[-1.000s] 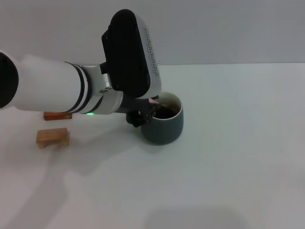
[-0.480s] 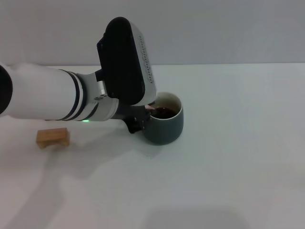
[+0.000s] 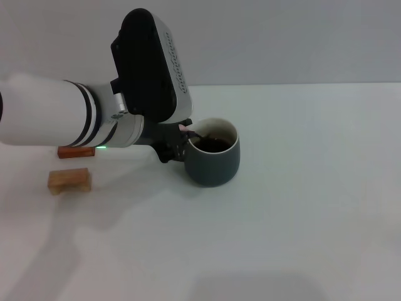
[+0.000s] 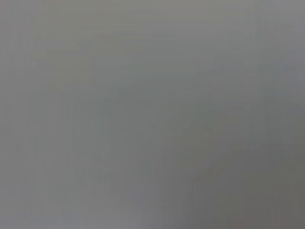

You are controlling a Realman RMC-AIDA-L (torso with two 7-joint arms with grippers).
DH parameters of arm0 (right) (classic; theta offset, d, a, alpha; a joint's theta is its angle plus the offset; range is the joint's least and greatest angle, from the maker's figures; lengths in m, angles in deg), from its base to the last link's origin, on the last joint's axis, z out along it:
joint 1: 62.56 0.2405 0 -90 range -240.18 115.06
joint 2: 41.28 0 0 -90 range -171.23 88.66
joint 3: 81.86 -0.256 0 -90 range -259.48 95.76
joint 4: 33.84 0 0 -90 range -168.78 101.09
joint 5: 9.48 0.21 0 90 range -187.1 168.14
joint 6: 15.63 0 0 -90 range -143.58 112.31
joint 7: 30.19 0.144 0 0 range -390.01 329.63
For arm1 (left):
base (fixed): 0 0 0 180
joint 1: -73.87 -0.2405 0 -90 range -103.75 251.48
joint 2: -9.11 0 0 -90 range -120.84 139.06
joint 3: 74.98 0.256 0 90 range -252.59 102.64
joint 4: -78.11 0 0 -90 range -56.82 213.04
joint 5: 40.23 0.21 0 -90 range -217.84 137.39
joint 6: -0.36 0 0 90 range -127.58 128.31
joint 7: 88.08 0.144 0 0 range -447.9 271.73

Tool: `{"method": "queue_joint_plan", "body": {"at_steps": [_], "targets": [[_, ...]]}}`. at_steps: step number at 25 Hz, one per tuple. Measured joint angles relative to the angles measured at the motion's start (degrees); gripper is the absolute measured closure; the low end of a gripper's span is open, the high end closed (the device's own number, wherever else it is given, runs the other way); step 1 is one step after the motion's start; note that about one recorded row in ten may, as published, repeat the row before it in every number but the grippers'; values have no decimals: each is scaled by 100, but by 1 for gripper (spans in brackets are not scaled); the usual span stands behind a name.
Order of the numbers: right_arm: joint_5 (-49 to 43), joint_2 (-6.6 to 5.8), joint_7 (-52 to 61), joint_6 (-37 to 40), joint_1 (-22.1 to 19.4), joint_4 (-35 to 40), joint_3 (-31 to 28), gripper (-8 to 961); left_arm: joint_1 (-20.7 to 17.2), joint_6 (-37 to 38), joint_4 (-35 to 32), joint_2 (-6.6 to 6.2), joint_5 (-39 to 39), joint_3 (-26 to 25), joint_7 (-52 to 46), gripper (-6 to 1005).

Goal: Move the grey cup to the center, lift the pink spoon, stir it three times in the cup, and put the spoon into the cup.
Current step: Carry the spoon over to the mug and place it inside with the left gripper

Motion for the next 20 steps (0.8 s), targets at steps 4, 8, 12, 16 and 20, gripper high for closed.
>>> {"method": "queue_joint_plan", "body": {"at_steps": [4,8,12,16,20], "targets": [[0,0,0,4,-6,0,-1,953,90,8,-59,10,-21,32,5,760],[0,3,0,9,-9,0,-1,953,139,18,-82,19,-39,178,12,758],[0,-1,0,9,4,0,0,953,138,5,-55,19,-40,342,14,755],[0,-3,0,-7,42,0,35,953,48,-42,-15,4,2,356,16,753],[0,-7,0,-15,55,0,51,953,-18,-67,-10,-6,46,269,15,751]]}}
